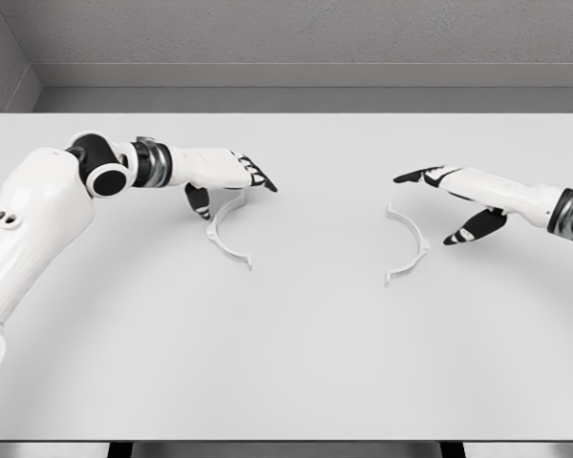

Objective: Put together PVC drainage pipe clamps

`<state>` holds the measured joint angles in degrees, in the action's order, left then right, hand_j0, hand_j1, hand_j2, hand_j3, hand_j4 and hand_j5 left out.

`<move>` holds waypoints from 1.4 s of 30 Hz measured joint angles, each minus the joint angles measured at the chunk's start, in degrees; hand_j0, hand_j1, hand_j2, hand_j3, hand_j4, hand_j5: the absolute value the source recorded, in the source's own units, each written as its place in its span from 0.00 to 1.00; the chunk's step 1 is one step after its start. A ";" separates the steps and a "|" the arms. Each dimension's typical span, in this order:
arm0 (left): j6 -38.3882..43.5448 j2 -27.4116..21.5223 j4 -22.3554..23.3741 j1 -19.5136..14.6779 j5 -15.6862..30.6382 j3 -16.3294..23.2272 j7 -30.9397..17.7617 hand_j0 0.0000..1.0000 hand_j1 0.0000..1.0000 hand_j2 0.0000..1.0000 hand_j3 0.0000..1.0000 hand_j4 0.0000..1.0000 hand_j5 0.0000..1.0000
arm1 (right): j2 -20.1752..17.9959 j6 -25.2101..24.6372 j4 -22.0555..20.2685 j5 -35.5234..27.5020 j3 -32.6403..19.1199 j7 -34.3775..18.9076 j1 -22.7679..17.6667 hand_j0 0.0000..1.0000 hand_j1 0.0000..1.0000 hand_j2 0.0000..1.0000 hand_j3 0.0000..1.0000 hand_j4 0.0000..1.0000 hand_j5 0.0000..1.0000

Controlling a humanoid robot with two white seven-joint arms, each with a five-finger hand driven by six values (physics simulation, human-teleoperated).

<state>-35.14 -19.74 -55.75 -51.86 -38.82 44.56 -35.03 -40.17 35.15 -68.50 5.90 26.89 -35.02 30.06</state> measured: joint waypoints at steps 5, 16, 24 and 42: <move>0.01 0.85 0.35 0.00 -0.53 0.06 -0.03 1.00 1.00 1.00 1.00 1.00 1.00 | 0.90 0.00 1.34 0.37 0.60 0.00 0.35 1.00 1.00 1.00 1.00 1.00 1.00; -0.03 2.66 0.53 0.00 -1.21 0.19 0.03 1.00 1.00 1.00 1.00 1.00 1.00 | 2.73 0.00 3.41 1.25 1.08 0.00 1.14 1.00 1.00 1.00 1.00 1.00 1.00; 0.00 3.95 0.31 -0.09 -0.36 0.72 0.00 1.00 1.00 1.00 1.00 1.00 1.00 | 3.58 -0.01 4.38 1.41 1.17 0.00 1.14 1.00 1.00 1.00 1.00 1.00 1.00; 0.02 9.51 -0.23 -3.78 5.85 -0.33 0.00 1.00 1.00 1.00 1.00 1.00 1.00 | 6.18 -0.01 4.37 1.28 1.44 0.00 2.81 1.00 1.00 1.00 1.00 1.00 1.00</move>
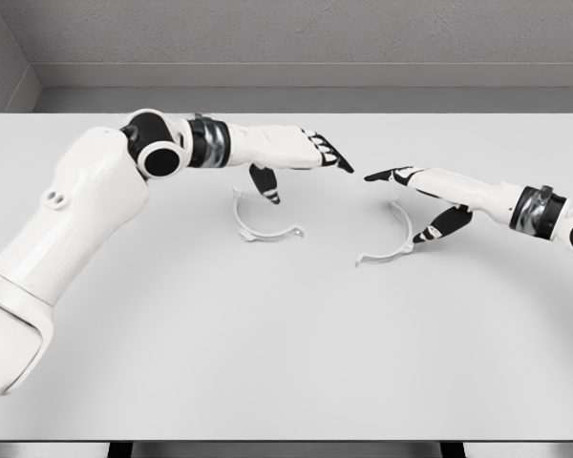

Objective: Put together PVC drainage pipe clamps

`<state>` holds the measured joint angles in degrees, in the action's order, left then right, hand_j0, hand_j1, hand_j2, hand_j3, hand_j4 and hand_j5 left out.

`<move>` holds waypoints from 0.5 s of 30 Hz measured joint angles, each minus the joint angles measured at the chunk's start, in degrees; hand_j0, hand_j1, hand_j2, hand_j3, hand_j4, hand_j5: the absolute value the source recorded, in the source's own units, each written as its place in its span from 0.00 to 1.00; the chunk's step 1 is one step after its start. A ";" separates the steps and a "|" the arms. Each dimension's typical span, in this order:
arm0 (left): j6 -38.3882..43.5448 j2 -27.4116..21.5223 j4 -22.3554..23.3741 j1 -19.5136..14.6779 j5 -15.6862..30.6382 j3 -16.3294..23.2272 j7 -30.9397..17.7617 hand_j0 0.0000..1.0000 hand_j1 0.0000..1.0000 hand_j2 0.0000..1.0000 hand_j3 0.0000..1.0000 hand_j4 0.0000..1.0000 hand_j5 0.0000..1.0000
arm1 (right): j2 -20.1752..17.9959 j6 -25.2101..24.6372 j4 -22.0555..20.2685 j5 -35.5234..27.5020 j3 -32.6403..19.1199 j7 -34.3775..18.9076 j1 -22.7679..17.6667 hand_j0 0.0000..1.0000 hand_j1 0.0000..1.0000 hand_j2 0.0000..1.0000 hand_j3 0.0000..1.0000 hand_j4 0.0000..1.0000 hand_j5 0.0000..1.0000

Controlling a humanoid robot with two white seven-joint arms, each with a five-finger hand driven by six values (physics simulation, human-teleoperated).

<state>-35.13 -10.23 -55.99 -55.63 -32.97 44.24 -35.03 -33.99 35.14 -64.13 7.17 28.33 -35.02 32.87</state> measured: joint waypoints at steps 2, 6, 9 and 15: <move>-0.01 2.08 1.60 -0.09 -0.94 0.00 0.00 1.00 1.00 1.00 1.00 1.00 1.00 | -0.07 -0.01 0.56 -0.11 -0.06 0.00 0.88 1.00 1.00 1.00 1.00 1.00 1.00; -0.03 3.48 2.86 -0.09 -1.90 0.04 0.00 1.00 1.00 1.00 1.00 1.00 1.00 | -1.07 0.02 5.52 -0.40 -2.57 0.00 1.93 1.00 1.00 1.00 1.00 1.00 1.00; -0.03 3.46 3.12 -0.09 -2.13 0.00 -0.01 1.00 1.00 1.00 1.00 1.00 1.00 | -1.88 -0.01 9.93 -0.50 -6.35 0.00 2.11 1.00 1.00 1.00 1.00 1.00 1.00; -0.03 3.23 3.39 0.44 -3.69 0.13 -0.01 1.00 1.00 1.00 1.00 1.00 1.00 | -2.29 0.00 13.62 -0.54 -8.37 0.00 2.29 1.00 1.00 1.00 1.00 1.00 1.00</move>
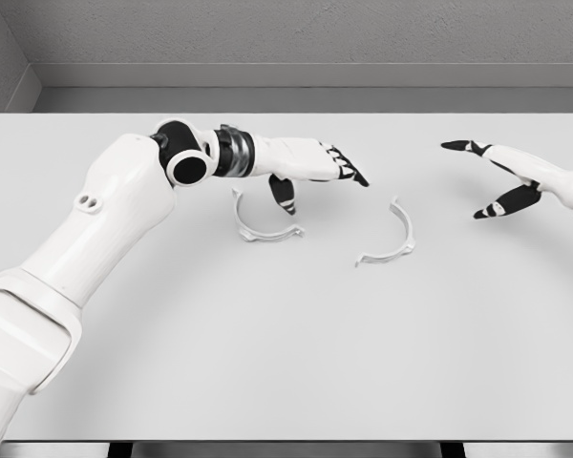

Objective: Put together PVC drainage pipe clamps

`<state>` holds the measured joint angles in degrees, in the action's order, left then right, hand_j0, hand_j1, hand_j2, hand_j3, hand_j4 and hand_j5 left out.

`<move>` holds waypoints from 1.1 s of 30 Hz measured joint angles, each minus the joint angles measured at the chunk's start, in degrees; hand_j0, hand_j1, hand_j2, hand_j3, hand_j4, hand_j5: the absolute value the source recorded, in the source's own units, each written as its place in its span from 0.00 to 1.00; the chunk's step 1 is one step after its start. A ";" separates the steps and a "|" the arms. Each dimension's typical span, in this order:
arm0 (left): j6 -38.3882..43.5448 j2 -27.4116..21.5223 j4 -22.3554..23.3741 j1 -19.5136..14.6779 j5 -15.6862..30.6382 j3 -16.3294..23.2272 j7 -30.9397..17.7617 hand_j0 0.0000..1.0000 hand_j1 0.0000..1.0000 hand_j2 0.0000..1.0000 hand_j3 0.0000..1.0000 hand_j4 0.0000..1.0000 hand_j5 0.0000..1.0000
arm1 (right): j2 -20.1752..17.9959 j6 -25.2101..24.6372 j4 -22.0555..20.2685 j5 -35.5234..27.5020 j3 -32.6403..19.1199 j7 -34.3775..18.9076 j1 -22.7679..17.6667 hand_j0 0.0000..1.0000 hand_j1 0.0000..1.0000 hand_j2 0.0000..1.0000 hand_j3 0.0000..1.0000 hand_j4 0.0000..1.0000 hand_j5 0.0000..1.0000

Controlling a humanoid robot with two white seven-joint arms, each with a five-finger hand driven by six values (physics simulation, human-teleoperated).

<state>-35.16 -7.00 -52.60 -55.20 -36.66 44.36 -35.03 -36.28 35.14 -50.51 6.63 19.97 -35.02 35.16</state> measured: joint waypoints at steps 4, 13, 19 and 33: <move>0.00 -0.07 1.15 0.09 -2.77 0.11 0.00 1.00 1.00 1.00 1.00 1.00 1.00 | -0.04 0.00 0.46 -0.02 -0.23 0.00 0.09 1.00 1.00 1.00 1.00 1.00 1.00; 0.00 -0.39 1.29 0.26 -3.44 1.26 0.00 1.00 1.00 1.00 1.00 1.00 1.00 | -0.05 0.00 0.62 -0.03 -0.31 0.00 0.53 1.00 1.00 1.00 1.00 1.00 1.00; 0.00 -0.53 1.11 1.14 -3.33 1.67 0.00 1.00 1.00 1.00 1.00 1.00 1.00 | -0.03 0.01 0.63 -0.03 -0.29 0.00 0.53 1.00 1.00 1.00 1.00 1.00 1.00; 0.02 -0.44 0.48 2.11 -3.26 2.93 0.07 1.00 1.00 1.00 1.00 1.00 1.00 | 0.02 0.00 0.49 0.00 -0.23 0.00 0.88 1.00 1.00 1.00 1.00 1.00 1.00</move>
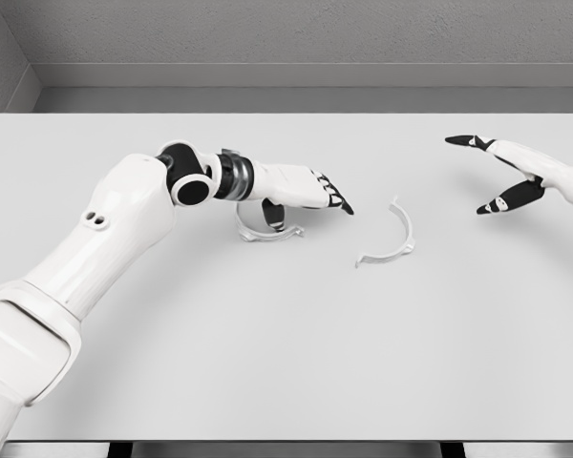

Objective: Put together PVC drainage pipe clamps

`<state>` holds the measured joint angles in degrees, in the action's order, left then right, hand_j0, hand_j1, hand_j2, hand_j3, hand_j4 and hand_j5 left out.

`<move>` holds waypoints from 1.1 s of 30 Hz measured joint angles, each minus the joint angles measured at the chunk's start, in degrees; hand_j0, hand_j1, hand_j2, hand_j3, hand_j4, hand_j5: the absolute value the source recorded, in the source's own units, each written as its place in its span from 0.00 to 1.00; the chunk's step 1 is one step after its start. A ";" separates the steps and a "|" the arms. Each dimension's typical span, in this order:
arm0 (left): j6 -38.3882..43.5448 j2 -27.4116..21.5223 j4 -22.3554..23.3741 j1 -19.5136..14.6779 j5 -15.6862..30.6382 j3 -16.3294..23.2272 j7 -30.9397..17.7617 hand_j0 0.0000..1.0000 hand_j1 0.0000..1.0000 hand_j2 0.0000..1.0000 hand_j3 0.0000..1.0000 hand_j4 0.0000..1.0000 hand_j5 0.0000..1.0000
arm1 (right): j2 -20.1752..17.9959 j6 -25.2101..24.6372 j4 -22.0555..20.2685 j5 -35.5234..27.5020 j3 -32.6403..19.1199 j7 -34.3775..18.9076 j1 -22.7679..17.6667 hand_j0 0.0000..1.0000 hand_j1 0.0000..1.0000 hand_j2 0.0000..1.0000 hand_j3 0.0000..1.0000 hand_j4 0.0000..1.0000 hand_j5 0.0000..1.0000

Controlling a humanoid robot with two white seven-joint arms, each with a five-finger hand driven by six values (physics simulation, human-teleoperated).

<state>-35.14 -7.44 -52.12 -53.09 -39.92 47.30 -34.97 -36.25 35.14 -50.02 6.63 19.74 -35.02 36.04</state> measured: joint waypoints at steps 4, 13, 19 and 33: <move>-0.01 -0.27 -0.09 0.26 1.04 0.04 0.04 1.00 1.00 1.00 1.00 1.00 1.00 | 0.01 0.00 -0.03 0.00 0.01 0.00 0.09 1.00 1.00 1.00 1.00 1.00 1.00; 0.23 -3.26 -4.38 2.29 5.22 0.17 0.16 1.00 1.00 1.00 1.00 1.00 1.00 | 0.00 0.00 -0.04 0.04 0.07 0.00 0.09 1.00 1.00 1.00 1.00 1.00 1.00; 0.76 -4.34 -8.73 3.60 7.37 3.16 0.84 1.00 1.00 1.00 1.00 1.00 1.00 | 0.01 0.00 -0.04 0.06 0.09 0.00 0.09 1.00 1.00 1.00 1.00 1.00 1.00; -0.09 -7.80 -13.70 2.55 11.94 4.33 0.27 1.00 1.00 1.00 1.00 1.00 1.00 | -0.05 0.00 -0.26 0.11 0.26 0.00 0.18 1.00 1.00 1.00 1.00 1.00 1.00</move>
<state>-35.23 -15.24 -65.82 -50.54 -27.98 51.63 -34.69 -36.31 35.15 -50.28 6.74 19.99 -35.02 36.21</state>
